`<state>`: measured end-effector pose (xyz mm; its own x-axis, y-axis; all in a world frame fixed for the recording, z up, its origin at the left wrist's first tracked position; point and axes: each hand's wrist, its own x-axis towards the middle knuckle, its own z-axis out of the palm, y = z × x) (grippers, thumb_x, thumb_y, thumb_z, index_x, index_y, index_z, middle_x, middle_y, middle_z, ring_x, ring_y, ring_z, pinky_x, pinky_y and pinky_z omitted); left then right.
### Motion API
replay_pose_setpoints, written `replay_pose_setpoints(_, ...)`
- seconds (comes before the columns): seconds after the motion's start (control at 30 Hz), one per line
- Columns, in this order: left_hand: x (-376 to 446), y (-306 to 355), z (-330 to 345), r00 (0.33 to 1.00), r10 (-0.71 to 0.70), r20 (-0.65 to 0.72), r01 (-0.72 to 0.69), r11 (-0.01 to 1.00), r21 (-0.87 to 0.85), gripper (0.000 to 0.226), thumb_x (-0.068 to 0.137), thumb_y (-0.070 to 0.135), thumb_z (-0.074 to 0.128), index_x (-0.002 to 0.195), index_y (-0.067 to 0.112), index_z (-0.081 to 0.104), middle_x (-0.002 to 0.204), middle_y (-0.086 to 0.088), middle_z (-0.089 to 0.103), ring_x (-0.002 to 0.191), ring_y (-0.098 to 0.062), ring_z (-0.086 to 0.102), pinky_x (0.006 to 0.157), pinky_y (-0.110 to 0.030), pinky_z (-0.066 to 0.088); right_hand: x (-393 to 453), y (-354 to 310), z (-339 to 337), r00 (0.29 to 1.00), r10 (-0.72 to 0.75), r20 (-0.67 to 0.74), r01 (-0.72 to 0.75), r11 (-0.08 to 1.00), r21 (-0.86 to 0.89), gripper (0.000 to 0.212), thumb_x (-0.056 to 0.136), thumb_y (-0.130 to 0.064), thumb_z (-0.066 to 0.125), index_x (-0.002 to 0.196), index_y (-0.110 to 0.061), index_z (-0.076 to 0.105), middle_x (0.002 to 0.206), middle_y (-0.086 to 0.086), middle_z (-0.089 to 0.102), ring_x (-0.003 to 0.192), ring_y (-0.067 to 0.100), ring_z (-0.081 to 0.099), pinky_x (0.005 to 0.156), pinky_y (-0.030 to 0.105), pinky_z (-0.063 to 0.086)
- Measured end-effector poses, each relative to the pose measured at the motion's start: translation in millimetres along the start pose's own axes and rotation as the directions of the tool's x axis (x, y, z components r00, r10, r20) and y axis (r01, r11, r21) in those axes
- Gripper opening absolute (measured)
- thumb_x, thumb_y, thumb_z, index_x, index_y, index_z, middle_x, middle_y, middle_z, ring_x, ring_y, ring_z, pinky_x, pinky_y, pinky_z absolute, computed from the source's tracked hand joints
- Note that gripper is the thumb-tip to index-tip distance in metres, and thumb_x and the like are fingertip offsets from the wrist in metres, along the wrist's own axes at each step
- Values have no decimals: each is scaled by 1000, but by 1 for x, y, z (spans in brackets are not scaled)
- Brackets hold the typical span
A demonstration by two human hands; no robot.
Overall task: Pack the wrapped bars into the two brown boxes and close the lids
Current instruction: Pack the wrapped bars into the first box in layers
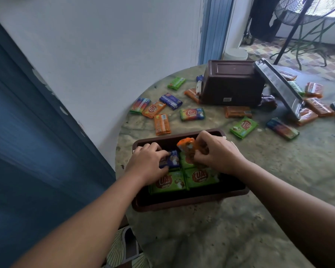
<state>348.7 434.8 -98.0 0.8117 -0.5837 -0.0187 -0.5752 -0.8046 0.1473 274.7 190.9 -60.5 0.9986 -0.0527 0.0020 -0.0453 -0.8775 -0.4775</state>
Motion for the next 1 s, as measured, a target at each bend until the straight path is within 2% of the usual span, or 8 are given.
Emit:
replay_pose_setpoints(0.17,0,0,-1,1000,2,-6,-2,1000,-3,53,91,59,57,140,40,57,126,10,53,118,-16,49,105,-40,38,-9,-7,9,928,371,37,-350,835,425,40,85,-35,75,110,-25,46,93,-3,61,79,7,60,55,12,47)
replay_pose_setpoints(0.23,0,1,-1,1000,5,-15,-5,1000,-4,53,90,58,57,140,40,58,125,10,54,117,-16,50,104,-40,38,-12,-7,20,872,488,32,-404,683,608,49,84,-32,75,112,-32,35,102,3,59,91,19,68,71,38,63)
replay_pose_setpoints(0.33,0,0,-1,1000,5,-20,-6,1000,-7,52,90,58,57,139,40,59,124,10,55,116,-16,51,103,-39,39,-12,-3,33,865,496,71,-391,580,715,34,98,-24,60,110,-42,35,108,8,59,95,26,71,73,46,65)
replay_pose_setpoints(0.43,-1,0,0,1000,8,-20,-8,1000,-2,52,90,59,57,139,40,59,124,10,55,116,-16,51,103,-39,39,-12,-1,33,930,358,80,-358,836,417,21,103,-29,51,116,-46,49,111,7,63,87,18,68,65,29,59)
replay_pose_setpoints(0.53,0,0,-1,1000,8,-12,-8,1000,-1,52,90,59,57,139,41,58,124,10,54,116,-15,50,104,-39,39,-11,4,24,934,263,242,-296,948,115,67,94,-45,67,150,-49,30,136,8,47,108,23,63,86,27,55)
replay_pose_setpoints(0.63,0,0,0,1000,13,-18,-13,1000,-3,52,90,59,57,139,40,58,124,11,54,116,-15,51,104,-39,39,-10,-1,19,924,244,293,-203,965,-165,76,96,-44,64,159,-43,21,142,13,53,119,31,62,99,39,53)
replay_pose_setpoints(0.73,0,0,0,1000,13,-21,-13,1000,-1,52,91,58,57,140,40,58,125,11,54,116,-15,51,104,-38,39,-5,-6,24,948,222,227,-157,949,-275,48,102,-39,52,148,-37,38,113,9,67,99,33,68,81,44,58)
replay_pose_setpoints(1.0,0,-1,1,999,14,-30,-14,1000,-15,53,89,59,59,139,40,58,123,12,54,115,-14,51,104,-38,40,-4,-8,22,927,232,294,-71,879,-472,66,101,-42,54,159,-42,24,122,6,64,109,31,66,74,39,53)
